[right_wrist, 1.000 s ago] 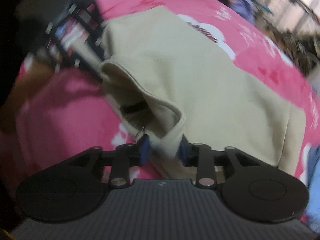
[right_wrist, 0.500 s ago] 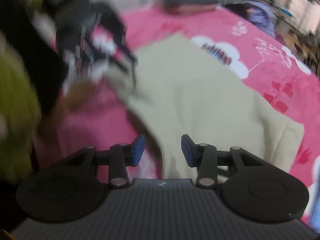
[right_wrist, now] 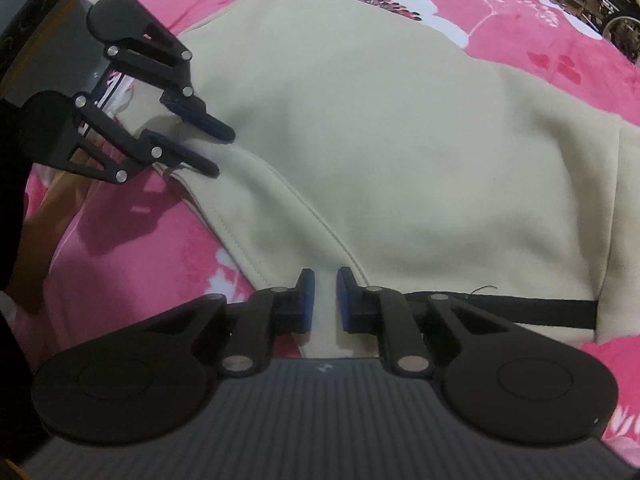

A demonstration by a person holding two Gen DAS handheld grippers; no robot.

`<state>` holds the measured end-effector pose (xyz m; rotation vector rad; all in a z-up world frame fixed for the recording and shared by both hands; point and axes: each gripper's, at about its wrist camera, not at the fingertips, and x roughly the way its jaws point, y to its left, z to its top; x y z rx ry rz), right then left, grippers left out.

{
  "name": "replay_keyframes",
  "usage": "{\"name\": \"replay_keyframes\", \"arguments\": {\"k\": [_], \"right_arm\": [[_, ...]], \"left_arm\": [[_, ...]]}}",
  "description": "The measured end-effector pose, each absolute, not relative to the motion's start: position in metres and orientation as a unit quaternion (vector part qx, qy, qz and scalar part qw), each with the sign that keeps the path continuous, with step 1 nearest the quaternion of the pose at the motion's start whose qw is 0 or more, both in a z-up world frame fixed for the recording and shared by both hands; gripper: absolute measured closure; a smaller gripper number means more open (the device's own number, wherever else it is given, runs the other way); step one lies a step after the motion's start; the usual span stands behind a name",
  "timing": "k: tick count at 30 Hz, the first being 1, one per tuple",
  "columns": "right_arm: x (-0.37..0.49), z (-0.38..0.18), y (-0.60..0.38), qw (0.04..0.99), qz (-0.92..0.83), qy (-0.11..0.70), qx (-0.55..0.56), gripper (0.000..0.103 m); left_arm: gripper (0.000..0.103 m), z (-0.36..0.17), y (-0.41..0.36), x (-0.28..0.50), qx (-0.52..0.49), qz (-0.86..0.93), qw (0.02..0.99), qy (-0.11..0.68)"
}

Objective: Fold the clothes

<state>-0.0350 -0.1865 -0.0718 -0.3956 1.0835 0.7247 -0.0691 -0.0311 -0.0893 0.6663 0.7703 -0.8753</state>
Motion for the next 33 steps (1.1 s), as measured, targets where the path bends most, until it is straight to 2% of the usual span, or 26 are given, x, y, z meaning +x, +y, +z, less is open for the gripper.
{"name": "replay_keyframes", "arguments": {"k": [3,10,12,14,16,19,20,22,23,28,33], "right_arm": [[-0.024,-0.044,-0.204,0.786,0.33,0.512,-0.105,0.091],[0.044,0.023,-0.281,0.876,0.195,0.442,0.001,0.088],[0.071,0.024,-0.3,0.885,0.148,0.442,0.019,0.075],[0.102,0.018,-0.323,0.881,0.107,0.456,0.068,0.057],[0.126,0.003,-0.343,0.856,0.093,0.488,0.143,0.055],[0.146,-0.026,-0.358,0.82,0.098,0.523,0.211,0.056],[0.15,-0.034,-0.358,0.813,0.098,0.529,0.223,0.061],[0.159,-0.051,-0.357,0.798,0.099,0.541,0.247,0.082],[0.159,-0.056,-0.361,0.798,0.096,0.534,0.262,0.088],[0.141,-0.083,-0.398,0.772,0.04,0.52,0.362,0.093],[0.139,-0.107,-0.406,0.746,0.033,0.533,0.397,0.09]], "left_arm": [[0.078,-0.076,-0.029,-0.069,0.292,-0.41,0.779,0.372],[0.075,-0.046,-0.024,-0.06,0.252,-0.45,0.773,0.37],[0.075,-0.051,-0.031,-0.054,0.258,-0.456,0.766,0.371],[0.075,-0.062,-0.038,-0.05,0.268,-0.46,0.757,0.379],[0.075,-0.075,-0.043,-0.048,0.282,-0.461,0.749,0.383],[0.075,-0.089,-0.044,-0.047,0.29,-0.46,0.746,0.385],[0.075,-0.091,-0.043,-0.045,0.285,-0.461,0.746,0.387],[0.075,-0.094,-0.041,-0.039,0.269,-0.463,0.746,0.395],[0.075,-0.095,-0.039,-0.037,0.262,-0.466,0.746,0.397],[0.076,-0.097,-0.031,-0.033,0.241,-0.478,0.746,0.397],[0.076,-0.098,-0.026,-0.026,0.223,-0.495,0.738,0.4]]}}
